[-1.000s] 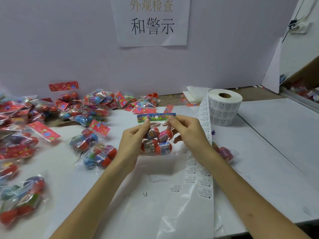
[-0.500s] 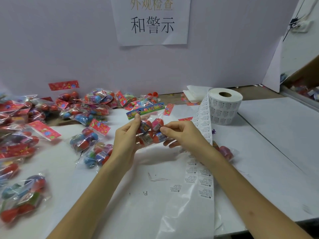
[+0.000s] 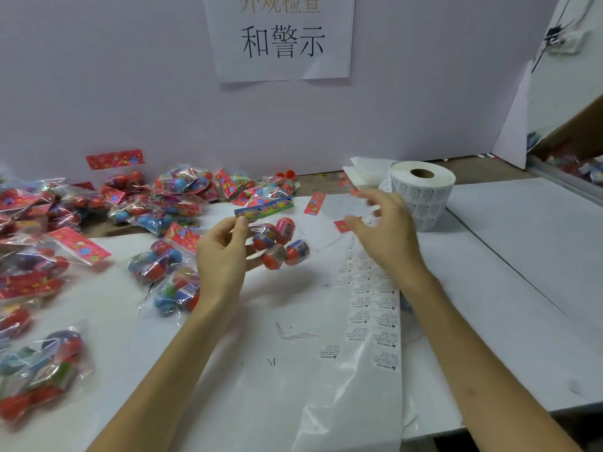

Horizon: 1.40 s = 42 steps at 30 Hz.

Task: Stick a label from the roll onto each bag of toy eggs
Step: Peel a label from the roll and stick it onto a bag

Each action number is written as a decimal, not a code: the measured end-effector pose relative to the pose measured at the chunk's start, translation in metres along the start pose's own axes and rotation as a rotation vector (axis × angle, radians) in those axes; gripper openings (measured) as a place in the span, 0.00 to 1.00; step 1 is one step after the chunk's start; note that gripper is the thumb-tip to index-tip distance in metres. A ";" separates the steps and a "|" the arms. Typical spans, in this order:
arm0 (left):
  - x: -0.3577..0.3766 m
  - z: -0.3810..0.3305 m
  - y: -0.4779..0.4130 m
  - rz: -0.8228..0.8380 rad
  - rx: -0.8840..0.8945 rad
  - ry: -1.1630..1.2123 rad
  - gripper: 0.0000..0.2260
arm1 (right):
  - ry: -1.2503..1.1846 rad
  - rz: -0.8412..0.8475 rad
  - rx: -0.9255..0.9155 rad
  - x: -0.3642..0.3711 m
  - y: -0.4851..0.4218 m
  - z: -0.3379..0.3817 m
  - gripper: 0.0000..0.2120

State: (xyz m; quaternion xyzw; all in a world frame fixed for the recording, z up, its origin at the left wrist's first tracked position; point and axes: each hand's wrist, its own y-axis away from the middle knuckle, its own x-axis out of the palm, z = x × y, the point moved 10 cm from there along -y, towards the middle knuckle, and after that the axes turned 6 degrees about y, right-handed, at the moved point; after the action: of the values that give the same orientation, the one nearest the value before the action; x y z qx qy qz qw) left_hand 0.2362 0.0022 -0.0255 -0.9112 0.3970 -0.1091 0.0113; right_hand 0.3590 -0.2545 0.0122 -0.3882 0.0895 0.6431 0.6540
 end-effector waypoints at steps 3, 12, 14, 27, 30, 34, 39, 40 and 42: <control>-0.003 -0.006 0.001 -0.019 0.069 -0.056 0.07 | 0.084 -0.029 0.147 -0.016 -0.006 -0.029 0.34; 0.014 0.004 0.005 0.135 0.071 -0.350 0.39 | -0.338 0.233 0.380 0.017 0.004 -0.042 0.29; 0.013 -0.008 0.007 0.069 0.194 -0.465 0.43 | -0.373 0.322 0.380 0.027 0.008 -0.037 0.19; 0.076 0.047 0.056 0.780 -0.479 -0.074 0.25 | -0.845 0.017 0.359 0.000 -0.001 -0.035 0.13; 0.079 0.047 0.065 0.919 -0.435 -0.145 0.12 | -0.736 0.023 0.315 0.002 -0.001 -0.032 0.13; 0.081 0.045 0.069 1.020 -0.339 -0.236 0.16 | -0.609 -0.019 0.297 0.001 0.002 -0.030 0.21; 0.072 0.041 0.049 0.827 -0.291 -0.236 0.15 | -0.209 -0.302 -0.044 -0.039 0.010 0.008 0.23; 0.069 0.040 0.046 0.786 -0.291 -0.233 0.14 | -0.210 -0.284 -0.138 -0.040 0.013 0.020 0.16; 0.064 0.040 0.041 0.717 -0.294 -0.214 0.14 | -0.276 -0.079 -0.270 -0.023 0.018 0.042 0.07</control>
State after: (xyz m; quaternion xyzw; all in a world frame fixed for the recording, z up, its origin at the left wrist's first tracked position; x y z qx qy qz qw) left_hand 0.2572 -0.0754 -0.0572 -0.7130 0.6978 0.0552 -0.0404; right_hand 0.3232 -0.2484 0.0482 -0.3837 -0.1031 0.6703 0.6268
